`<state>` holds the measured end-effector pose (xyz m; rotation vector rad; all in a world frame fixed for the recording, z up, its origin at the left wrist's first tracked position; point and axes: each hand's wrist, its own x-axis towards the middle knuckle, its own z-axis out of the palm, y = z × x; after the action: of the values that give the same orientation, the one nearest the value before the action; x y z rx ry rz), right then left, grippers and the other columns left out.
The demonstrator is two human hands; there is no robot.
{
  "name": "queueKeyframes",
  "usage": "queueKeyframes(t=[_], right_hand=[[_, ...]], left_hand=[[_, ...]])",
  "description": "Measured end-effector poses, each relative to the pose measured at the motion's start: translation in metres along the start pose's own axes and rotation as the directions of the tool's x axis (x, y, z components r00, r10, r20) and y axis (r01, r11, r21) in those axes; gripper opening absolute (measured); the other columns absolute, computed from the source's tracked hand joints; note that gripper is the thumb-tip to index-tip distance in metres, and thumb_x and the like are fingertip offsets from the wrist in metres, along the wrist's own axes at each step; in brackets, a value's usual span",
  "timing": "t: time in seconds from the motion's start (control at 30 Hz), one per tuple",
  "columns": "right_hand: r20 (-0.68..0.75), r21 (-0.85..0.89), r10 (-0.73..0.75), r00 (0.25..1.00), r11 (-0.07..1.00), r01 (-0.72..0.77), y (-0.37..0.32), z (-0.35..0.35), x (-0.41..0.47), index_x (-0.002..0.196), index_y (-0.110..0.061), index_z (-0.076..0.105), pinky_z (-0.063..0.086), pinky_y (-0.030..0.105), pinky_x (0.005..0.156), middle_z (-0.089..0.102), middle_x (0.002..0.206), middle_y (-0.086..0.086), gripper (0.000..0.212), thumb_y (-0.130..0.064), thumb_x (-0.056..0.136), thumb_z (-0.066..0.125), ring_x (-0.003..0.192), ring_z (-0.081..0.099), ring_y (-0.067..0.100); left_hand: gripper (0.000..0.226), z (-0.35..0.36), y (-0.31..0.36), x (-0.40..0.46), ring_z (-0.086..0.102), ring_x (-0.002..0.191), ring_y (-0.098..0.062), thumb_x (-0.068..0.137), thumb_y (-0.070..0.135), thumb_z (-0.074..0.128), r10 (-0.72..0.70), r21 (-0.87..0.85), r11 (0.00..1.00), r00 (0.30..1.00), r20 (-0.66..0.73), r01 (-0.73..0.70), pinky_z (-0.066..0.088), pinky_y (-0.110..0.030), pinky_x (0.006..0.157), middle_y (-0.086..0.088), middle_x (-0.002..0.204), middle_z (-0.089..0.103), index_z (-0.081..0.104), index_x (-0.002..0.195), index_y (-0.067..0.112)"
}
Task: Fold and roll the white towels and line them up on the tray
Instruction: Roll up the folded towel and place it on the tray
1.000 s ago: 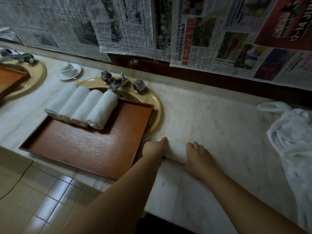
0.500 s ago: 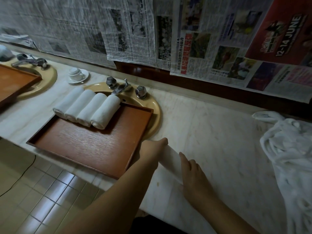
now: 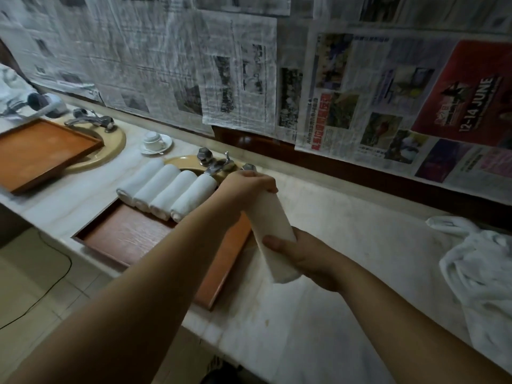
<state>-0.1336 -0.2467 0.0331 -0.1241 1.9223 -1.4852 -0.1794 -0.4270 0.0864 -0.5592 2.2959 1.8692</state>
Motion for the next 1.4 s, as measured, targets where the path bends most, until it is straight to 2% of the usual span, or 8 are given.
queueKeyframes(t=[0.2,0.37,0.47,0.57,0.67,0.87,1.17,1.4], right_hand=[[-0.138,-0.248,-0.059,0.989,0.968,0.023,0.0,0.051,0.039,0.138,-0.034,0.048,0.05,0.026,0.071,0.063,0.114,-0.008,0.075,-0.083,0.082,0.056,0.096,0.062,0.009],[-0.176,-0.214,-0.017,0.984,0.977,-0.021,-0.001,0.093,0.082,0.142,-0.027,0.042,0.049,0.024,0.07,0.059,0.117,-0.006,0.088,-0.087,0.078,0.048,0.098,0.06,0.009],[-0.21,-0.137,0.042,0.977,0.988,-0.072,-0.004,0.112,0.113,0.141,-0.028,0.04,0.056,0.038,0.089,0.059,0.121,-0.003,0.091,-0.089,0.074,0.041,0.105,0.062,0.017],[-0.281,-0.041,0.125,0.951,0.989,-0.142,-0.006,0.13,0.149,0.145,-0.024,0.037,0.054,0.035,0.082,0.058,0.121,-0.001,0.089,-0.086,0.082,0.036,0.103,0.062,0.016],[-0.372,0.124,0.274,0.887,0.961,-0.245,-0.006,0.146,0.188,0.148,-0.016,0.037,0.056,0.043,0.092,0.059,0.126,0.008,0.094,-0.087,0.086,0.033,0.108,0.062,0.026],[-0.461,0.221,0.385,0.8,0.922,-0.317,-0.01,0.171,0.24,0.142,-0.01,0.041,0.053,0.044,0.091,0.06,0.115,0.01,0.084,-0.078,0.096,0.028,0.1,0.062,0.028],[-0.557,0.182,0.4,0.728,0.914,-0.363,-0.023,0.176,0.283,0.137,-0.013,0.052,0.056,0.05,0.094,0.058,0.126,0.013,0.092,-0.087,0.088,0.028,0.104,0.062,0.032],[-0.62,0.256,0.353,0.701,0.935,-0.246,-0.02,0.171,0.278,0.129,-0.019,0.046,0.052,0.034,0.066,0.058,0.108,0.0,0.059,-0.065,0.095,0.059,0.084,0.06,0.015]], left_hand=[[0.015,-0.036,-0.028,0.033,0.062,0.088,-0.016,0.084,0.014,0.079,-0.079,0.033,0.996,0.996,-0.044,0.08,0.054,-0.025,0.058,-0.004,0.098,0.064,0.073,0.098,0.016],[0.028,-0.077,-0.06,0.077,0.067,0.105,-0.024,0.07,0.028,0.087,-0.105,0.079,0.991,0.994,-0.017,0.106,0.062,-0.046,0.091,-0.005,0.111,0.072,0.078,0.096,0.029],[0.054,-0.113,-0.063,0.101,0.065,0.112,-0.018,0.076,0.054,0.086,-0.058,0.148,0.988,0.987,0.146,0.037,0.058,-0.042,0.098,0.001,0.122,0.069,0.071,0.124,0.034],[0.068,-0.152,-0.07,0.129,0.065,0.113,-0.019,0.084,0.079,0.062,0.049,0.238,0.97,0.999,0.007,-0.05,0.055,-0.041,0.099,0.002,0.124,0.071,0.067,0.129,0.028],[0.046,-0.18,-0.096,0.148,0.06,0.118,-0.022,0.1,0.061,0.055,0.165,0.499,0.864,0.975,-0.149,-0.07,0.05,-0.038,0.093,0.002,0.126,0.071,0.066,0.131,0.03],[0.045,-0.199,-0.149,0.148,0.04,0.137,-0.025,0.098,0.061,0.056,0.179,0.851,0.512,0.983,0.027,-0.117,0.041,-0.047,0.105,0.006,0.149,0.052,0.055,0.141,0.048],[0.045,-0.21,-0.158,0.161,0.041,0.13,-0.024,0.095,0.068,0.054,0.192,0.842,0.515,0.979,0.066,-0.158,0.042,-0.044,0.101,0.008,0.142,0.052,0.059,0.138,0.054],[0.043,-0.209,-0.164,0.158,0.04,0.134,-0.024,0.097,0.067,0.051,0.204,0.842,0.512,0.976,0.071,-0.168,0.039,-0.043,0.101,0.007,0.146,0.049,0.056,0.138,0.054]])
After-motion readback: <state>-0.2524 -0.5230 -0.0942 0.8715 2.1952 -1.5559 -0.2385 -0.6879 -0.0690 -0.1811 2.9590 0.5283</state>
